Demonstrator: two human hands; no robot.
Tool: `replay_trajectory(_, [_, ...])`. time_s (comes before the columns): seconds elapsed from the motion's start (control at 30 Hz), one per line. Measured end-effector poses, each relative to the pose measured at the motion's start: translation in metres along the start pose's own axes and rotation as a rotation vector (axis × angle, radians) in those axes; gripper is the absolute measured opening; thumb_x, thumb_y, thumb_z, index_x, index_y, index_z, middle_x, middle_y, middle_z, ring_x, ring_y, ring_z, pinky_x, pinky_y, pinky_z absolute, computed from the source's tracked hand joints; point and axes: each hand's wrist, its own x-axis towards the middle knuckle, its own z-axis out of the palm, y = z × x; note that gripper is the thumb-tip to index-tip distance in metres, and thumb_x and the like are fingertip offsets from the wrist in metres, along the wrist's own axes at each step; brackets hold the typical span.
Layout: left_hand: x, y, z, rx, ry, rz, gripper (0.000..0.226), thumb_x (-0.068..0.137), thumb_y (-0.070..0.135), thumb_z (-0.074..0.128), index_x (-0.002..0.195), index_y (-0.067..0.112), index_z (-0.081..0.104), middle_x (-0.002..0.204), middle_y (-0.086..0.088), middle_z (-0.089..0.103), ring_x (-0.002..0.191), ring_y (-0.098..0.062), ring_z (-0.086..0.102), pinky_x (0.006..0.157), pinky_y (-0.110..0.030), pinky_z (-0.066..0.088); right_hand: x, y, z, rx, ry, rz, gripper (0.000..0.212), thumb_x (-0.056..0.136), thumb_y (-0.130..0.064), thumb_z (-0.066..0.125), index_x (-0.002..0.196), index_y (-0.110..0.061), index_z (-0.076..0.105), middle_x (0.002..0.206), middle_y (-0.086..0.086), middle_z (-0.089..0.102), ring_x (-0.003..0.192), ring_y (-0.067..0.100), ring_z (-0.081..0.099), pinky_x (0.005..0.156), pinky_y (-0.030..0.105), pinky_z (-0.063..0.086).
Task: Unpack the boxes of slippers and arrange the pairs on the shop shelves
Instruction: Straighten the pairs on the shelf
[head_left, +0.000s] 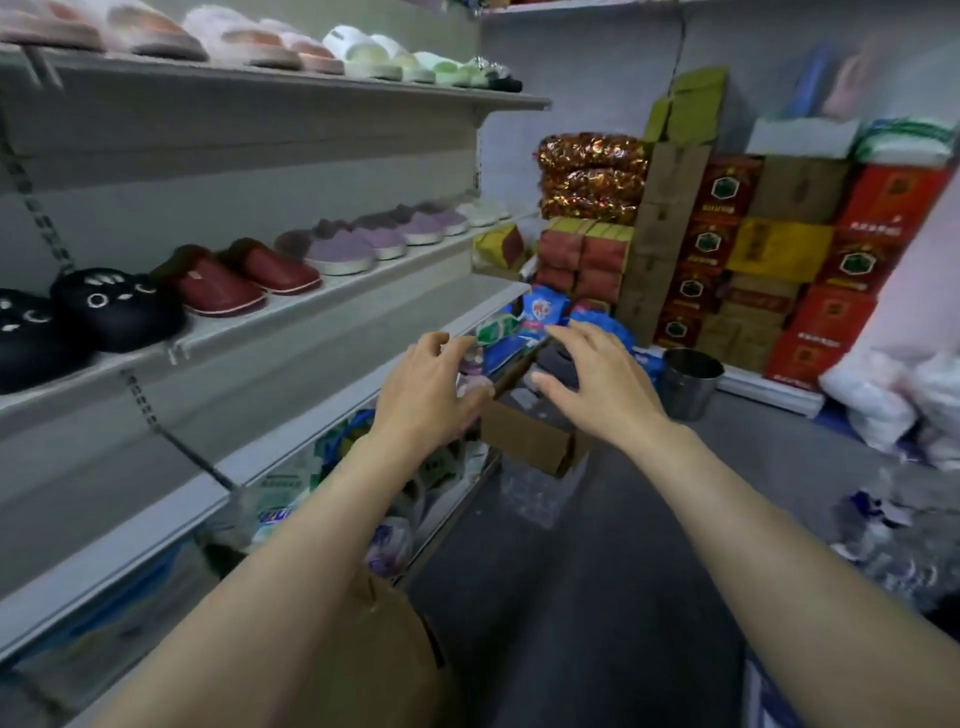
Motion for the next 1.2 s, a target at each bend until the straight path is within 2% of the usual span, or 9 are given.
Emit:
replay_trajectory(0.2, [0.109,0.029,0.074,0.0,-0.022,-0.017,0.065,0.091,0.052,0.061,0.147,0.024,0.044,0.141,-0.004,0.046,0.127,-0.024,0.047,0.101,-0.038,0.045,0.087,0.101,0.018,0.014,-0.015,0.013,0.065,0.098,-0.056,0.051,0.154,-0.029,0.035,0.161,-0.002,0.032,0.149,0.02,0.026,0.114,0.037,0.031])
replay_trajectory(0.5, [0.254,0.075,0.179,0.037,-0.005,-0.147,0.064,0.092,0.054,0.06,0.147,0.026,0.044,0.143,-0.004,0.046,0.128,-0.025,0.048,0.1,-0.038,0.046,0.233,0.248,0.037,0.025,-0.075,-0.13,0.064,0.099,-0.055,0.051,0.154,-0.026,0.036,0.158,-0.001,0.035,0.146,0.02,0.03,0.114,0.036,0.032])
replay_trajectory(0.67, [0.326,0.085,0.232,0.048,-0.028,-0.185,0.062,0.091,0.054,0.06,0.144,0.025,0.047,0.136,-0.004,0.05,0.111,-0.024,0.059,0.095,-0.042,0.051,0.305,0.317,0.06,0.074,-0.108,-0.138,0.064,0.098,-0.055,0.052,0.153,-0.025,0.036,0.158,0.0,0.037,0.146,0.021,0.031,0.114,0.039,0.033])
replay_trajectory(0.8, [0.379,0.07,0.282,0.053,-0.05,-0.228,0.063,0.091,0.056,0.059,0.144,0.024,0.048,0.135,-0.004,0.05,0.117,-0.022,0.057,0.097,-0.042,0.05,0.359,0.362,0.104,0.082,-0.183,-0.122,0.066,0.097,-0.058,0.051,0.153,-0.027,0.036,0.158,-0.001,0.036,0.145,0.023,0.032,0.112,0.042,0.036])
replay_trajectory(0.97, [0.442,0.032,0.371,0.012,-0.094,-0.303,0.063,0.089,0.053,0.063,0.142,0.022,0.051,0.137,-0.008,0.051,0.121,-0.029,0.055,0.1,-0.043,0.047,0.43,0.42,0.174,0.066,-0.268,-0.083,0.064,0.098,-0.055,0.052,0.153,-0.025,0.038,0.155,0.0,0.04,0.143,0.023,0.036,0.11,0.039,0.036])
replay_trajectory(1.07, [0.473,0.006,0.432,-0.073,-0.159,-0.392,0.06,0.091,0.048,0.065,0.143,0.022,0.05,0.143,-0.01,0.047,0.128,-0.032,0.049,0.102,-0.04,0.045,0.473,0.455,0.226,0.064,-0.381,-0.061,0.06,0.099,-0.051,0.054,0.15,-0.022,0.042,0.151,0.001,0.043,0.141,0.024,0.038,0.107,0.036,0.037])
replay_trajectory(1.2, [0.512,-0.023,0.511,-0.165,-0.321,-0.454,0.057,0.09,0.05,0.065,0.138,0.023,0.053,0.135,-0.008,0.054,0.127,-0.033,0.05,0.098,-0.042,0.046,0.521,0.505,0.285,0.022,-0.584,0.033,0.051,0.095,-0.055,0.048,0.128,-0.017,0.056,0.129,0.01,0.056,0.12,0.032,0.053,0.086,0.036,0.042])
